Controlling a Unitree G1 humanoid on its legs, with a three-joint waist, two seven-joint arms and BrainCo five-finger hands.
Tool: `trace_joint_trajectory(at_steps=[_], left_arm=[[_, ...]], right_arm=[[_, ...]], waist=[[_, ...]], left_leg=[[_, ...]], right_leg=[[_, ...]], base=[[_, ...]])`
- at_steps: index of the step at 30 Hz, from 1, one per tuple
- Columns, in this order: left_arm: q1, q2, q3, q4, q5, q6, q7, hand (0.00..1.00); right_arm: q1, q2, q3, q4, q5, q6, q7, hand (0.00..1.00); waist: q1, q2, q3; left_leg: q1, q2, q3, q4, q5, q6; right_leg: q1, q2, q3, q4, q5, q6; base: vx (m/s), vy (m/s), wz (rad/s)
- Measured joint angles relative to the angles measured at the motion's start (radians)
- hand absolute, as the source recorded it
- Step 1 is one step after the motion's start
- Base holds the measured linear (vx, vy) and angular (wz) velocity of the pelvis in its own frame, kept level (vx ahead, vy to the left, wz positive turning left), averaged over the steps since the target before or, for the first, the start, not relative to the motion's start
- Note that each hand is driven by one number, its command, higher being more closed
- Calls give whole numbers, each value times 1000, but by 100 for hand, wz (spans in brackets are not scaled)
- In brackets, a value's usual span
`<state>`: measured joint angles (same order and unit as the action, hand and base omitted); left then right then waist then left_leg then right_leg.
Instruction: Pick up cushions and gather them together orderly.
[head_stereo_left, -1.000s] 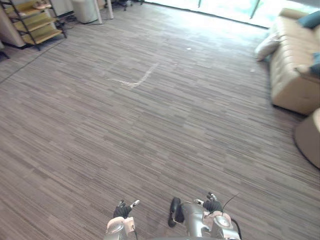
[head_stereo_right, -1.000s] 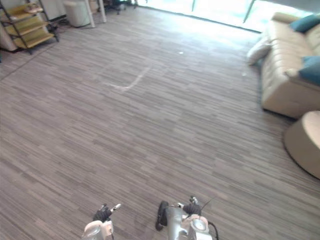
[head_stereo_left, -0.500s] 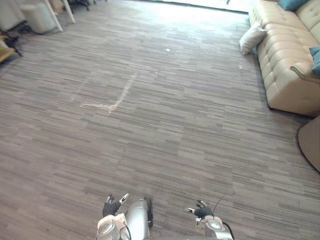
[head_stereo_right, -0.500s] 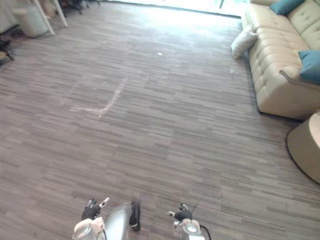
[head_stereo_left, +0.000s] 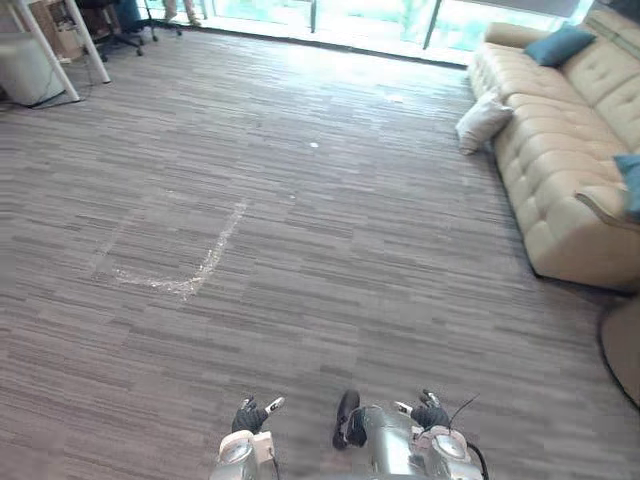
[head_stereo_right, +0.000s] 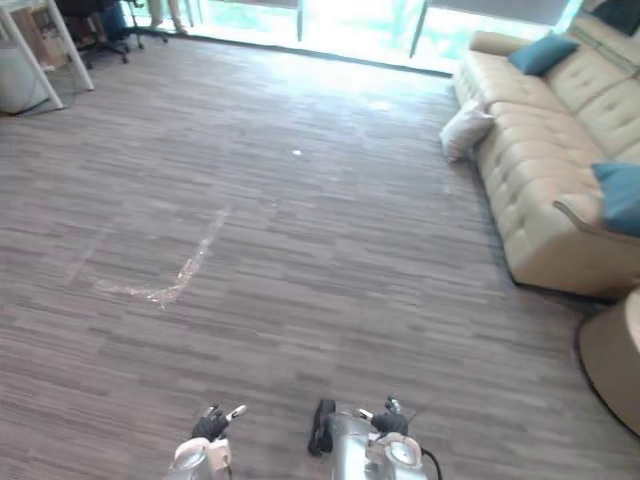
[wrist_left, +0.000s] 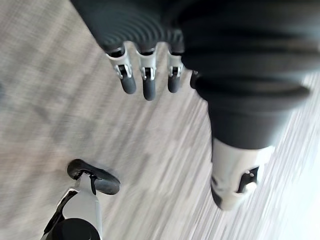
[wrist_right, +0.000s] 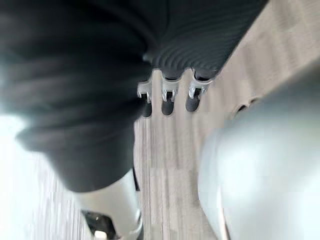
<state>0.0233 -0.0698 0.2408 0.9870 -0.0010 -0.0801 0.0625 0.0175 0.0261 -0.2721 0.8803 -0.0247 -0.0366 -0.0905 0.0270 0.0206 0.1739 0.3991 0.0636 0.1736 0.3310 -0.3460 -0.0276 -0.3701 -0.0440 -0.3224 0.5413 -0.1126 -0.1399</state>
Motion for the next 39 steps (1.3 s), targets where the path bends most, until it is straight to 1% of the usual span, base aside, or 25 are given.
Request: trace_joint_trajectory(at_steps=[2,4,5,7,9,11,12,13,14,15,16,18,19,20,22,24,26,27,30,31,32,34,36,38,39], left_arm=[[-3,3,31,-4,0,3,-3,0],[-6,5,57,-19,-1,4,-2,0],[-1,18,56,-45,-1,2,-3,0],[6,25,56,-85,-5,-3,-4,0],[20,24,58,-114,-5,-6,-3,0],[27,17,77,-118,-10,-18,-3,0],[51,13,87,-130,-33,-26,3,0],[57,15,87,-138,-46,-32,2,0],[72,22,91,-150,-55,-40,0,0],[72,34,102,-145,-47,-37,0,0],[71,44,102,-137,-47,-38,0,0],[48,69,95,-95,-40,-31,3,0],[39,74,95,-77,-40,-21,4,0],[31,76,92,-51,-38,-15,8,0],[19,75,64,-40,-36,-12,16,0],[-4,66,38,-32,-35,-11,17,0],[-13,51,26,-11,-24,0,16,0],[-12,48,10,-11,-21,0,15,0],[1,45,5,-9,-20,-2,12,0],[6,44,5,-9,-20,-2,12,0],[10,32,7,-6,-18,-2,10,0],[9,21,14,-7,-18,-2,10,0],[12,5,58,-21,-21,0,12,0],[15,7,83,-32,-21,-1,12,0],[24,11,89,-47,-22,-2,13,0]], right_arm=[[-17,-17,4,-3,4,2,-1,0],[-26,-14,6,19,7,13,-6,0],[-26,-2,15,41,10,18,-7,0],[-22,13,46,47,27,21,-8,0],[-21,25,57,51,28,22,-8,0],[-19,32,57,53,28,22,-12,0],[-18,36,64,76,27,22,-15,0],[-16,36,71,83,27,24,-15,0],[-1,44,99,93,25,31,-12,0],[12,44,112,93,25,31,-13,0],[13,44,117,92,24,30,-12,0],[19,42,107,90,23,26,-13,0],[25,39,100,86,23,24,-10,0],[27,35,87,76,22,12,-9,0],[29,34,87,61,22,-1,-8,0],[30,35,83,36,22,-5,-6,0],[15,33,41,9,23,-11,-7,0],[16,30,38,3,23,-13,-8,0],[13,30,39,4,22,-11,-7,0],[11,28,40,2,22,-11,-6,0],[2,12,43,9,19,-7,-2,0],[-1,8,42,6,8,-1,3,0],[-13,-18,49,3,1,5,2,0],[-28,-20,51,33,4,18,-2,0],[-29,-13,62,55,5,26,-1,0]], waist=[[3,57,32],[8,57,57],[22,33,71],[36,6,70],[47,0,65],[60,6,69],[75,6,61],[85,1,59],[94,-25,18],[96,-69,-5],[96,-83,-11],[85,-95,1],[82,-91,8],[74,-85,11],[58,-80,11],[47,-78,11],[21,-63,24],[17,-60,26],[16,-61,25],[12,-59,24],[10,-31,18],[12,-11,9],[16,54,35],[21,67,52],[31,42,63]], left_leg=[[-213,91,-31,500,178,-85],[-337,155,-7,737,122,-66],[-405,153,1,773,88,-45],[-535,151,26,705,44,-16],[-654,131,38,520,24,-3],[-730,92,16,327,55,-8],[-746,75,8,132,113,-47],[-749,74,9,127,164,-40],[-746,50,21,154,224,-13],[-736,30,52,174,216,36],[-717,25,79,175,201,45],[-593,-4,102,144,129,63],[-541,-16,102,121,113,66],[-444,-33,99,68,96,68],[-324,-47,87,-19,86,70],[-261,-56,75,-83,76,65],[-143,-56,68,-175,68,55],[-90,-59,66,-209,56,37],[-2,-61,57,-249,16,-1],[31,-59,28,-241,1,-16],[22,-31,3,-180,2,-18],[-55,-3,-23,12,5,-21],[-288,98,-52,574,214,-126],[-398,157,-6,778,171,-92],[-461,159,14,797,142,-79]], right_leg=[[101,70,11,-43,-74,-9],[248,110,43,-121,-104,-17],[356,109,68,-183,-120,-13],[474,100,104,-279,-132,3],[541,87,147,-324,-158,31],[592,55,200,-330,-201,60],[640,36,251,-347,-249,92],[660,23,268,-352,-269,100],[677,-11,314,-349,-290,109],[648,-52,347,-285,-268,147],[622,-67,365,-215,-251,176],[468,-84,415,195,-96,295],[430,-83,408,309,-86,309],[375,-82,375,444,-89,307],[281,-81,274,505,-106,286],[172,-83,194,470,-126,253],[65,-76,66,217,-125,213],[53,-69,38,72,-89,182],[42,-37,44,-130,-1,137],[35,-27,72,-93,79,50],[31,-15,64,-34,24,36],[49,-1,57,-17,-29,41],[158,67,68,-61,-95,16],[291,102,101,-126,-126,-2],[380,103,123,-183,-137,2]], base=[[825,-143,-33],[655,-67,-38],[831,-75,-33],[732,-45,-42],[592,72,-63],[616,215,-83],[611,285,-90],[797,412,-119],[755,380,-97],[766,370,-90],[737,346,-67],[662,367,-38],[598,299,-9],[459,192,4],[528,160,28],[534,107,31],[645,70,28],[527,13,26],[540,-65,33],[812,-196,38],[679,-202,29],[577,-204,2],[755,-200,-37],[601,-83,-48],[666,-104,-44]])
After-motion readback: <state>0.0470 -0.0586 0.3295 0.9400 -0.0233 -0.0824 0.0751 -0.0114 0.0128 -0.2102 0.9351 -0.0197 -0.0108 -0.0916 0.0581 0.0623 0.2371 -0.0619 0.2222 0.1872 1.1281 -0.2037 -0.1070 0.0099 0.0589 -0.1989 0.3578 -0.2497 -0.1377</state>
